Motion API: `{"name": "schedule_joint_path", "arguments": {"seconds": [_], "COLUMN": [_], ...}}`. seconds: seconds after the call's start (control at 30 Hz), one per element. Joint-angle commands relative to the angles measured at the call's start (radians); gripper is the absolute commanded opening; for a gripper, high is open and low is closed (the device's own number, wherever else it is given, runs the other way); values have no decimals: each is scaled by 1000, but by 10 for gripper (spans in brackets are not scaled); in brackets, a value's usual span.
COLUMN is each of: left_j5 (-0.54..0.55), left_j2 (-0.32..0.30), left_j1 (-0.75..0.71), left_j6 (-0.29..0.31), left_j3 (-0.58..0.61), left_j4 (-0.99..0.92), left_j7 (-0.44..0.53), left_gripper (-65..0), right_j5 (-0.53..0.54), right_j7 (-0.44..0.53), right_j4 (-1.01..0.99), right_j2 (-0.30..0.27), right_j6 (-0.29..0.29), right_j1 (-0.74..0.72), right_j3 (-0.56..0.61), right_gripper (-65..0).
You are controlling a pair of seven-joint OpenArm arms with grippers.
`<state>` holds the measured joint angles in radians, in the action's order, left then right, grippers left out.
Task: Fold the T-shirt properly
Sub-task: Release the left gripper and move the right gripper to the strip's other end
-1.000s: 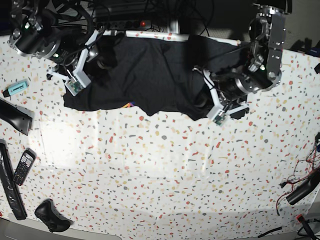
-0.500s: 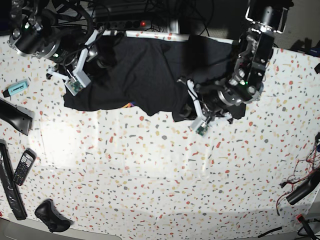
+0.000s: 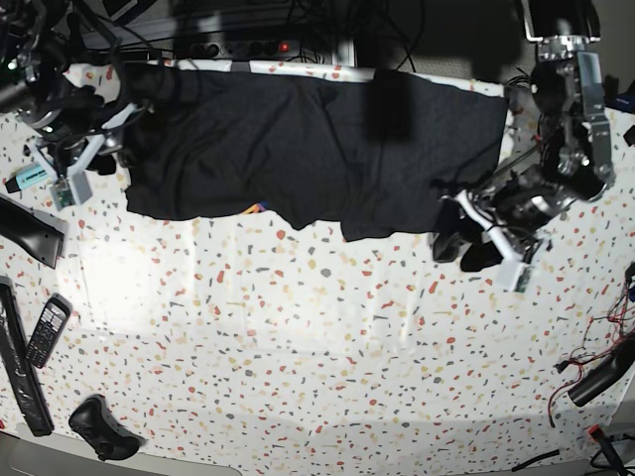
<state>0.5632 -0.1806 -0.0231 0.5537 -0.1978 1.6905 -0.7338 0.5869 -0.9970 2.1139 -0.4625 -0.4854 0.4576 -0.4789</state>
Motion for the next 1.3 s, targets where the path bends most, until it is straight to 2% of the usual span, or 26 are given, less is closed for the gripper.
{"name": "schedule_joint_path", "arguments": {"seconds": [0.0,0.13,0.27,0.33,0.47,0.67,0.77,0.83,0.97,1.07,1.17,1.27], "left_j5": [27,32,33,33,32,32,32,32,32,32,32,32], "left_j2": [-6,-6,-21,-28,-34,-37,-37,-37,-37,-37,-37,-37], "left_j1": [-1,-58,-94,-103,-110,-110,-110,-110,-110,-110,-110,-110], "left_j6": [17,54,54,54,54,54,53,54,54,53,54,54], "left_j3": [-27,-90,-96,-96,-96,-96,-96,-96,-96,-96,-96,-96], "left_j4": [20,19,19,19,19,19,19,19,19,19,19,19], "left_j7": [23,23,23,23,22,15,15,15,15,16,16,16], "left_gripper": [-383,-383,-383,-383,-383,-383,-383,-383,-383,-383,-383,-383], "right_j5": [29,113,161,232,262,258,259,259,262,292,321,372], "right_j7": [2,-64,-166,-179,-175,-174,-179,-219,-234,-235,-236,-286], "right_j4": [-23,-208,-395,-478,-561,-563,-575,-594,-666,-681,-681,-681], "right_j2": [-17,-20,-26,-41,-63,-69,-69,-68,-50,-18,19,50], "right_j6": [-1,-8,-62,-90,-136,-147,-143,-124,-121,-122,-148,-153], "right_j1": [-14,-98,-235,-277,-293,-272,-272,-272,-273,-272,-273,-274], "right_j3": [-24,-65,-63,-60,-60,-60,-57,-42,-10,-9,-5,6], "right_gripper": [-439,-439,-439,-439,-434,-276,-268,-268,-269,-269,-269,-271]}}
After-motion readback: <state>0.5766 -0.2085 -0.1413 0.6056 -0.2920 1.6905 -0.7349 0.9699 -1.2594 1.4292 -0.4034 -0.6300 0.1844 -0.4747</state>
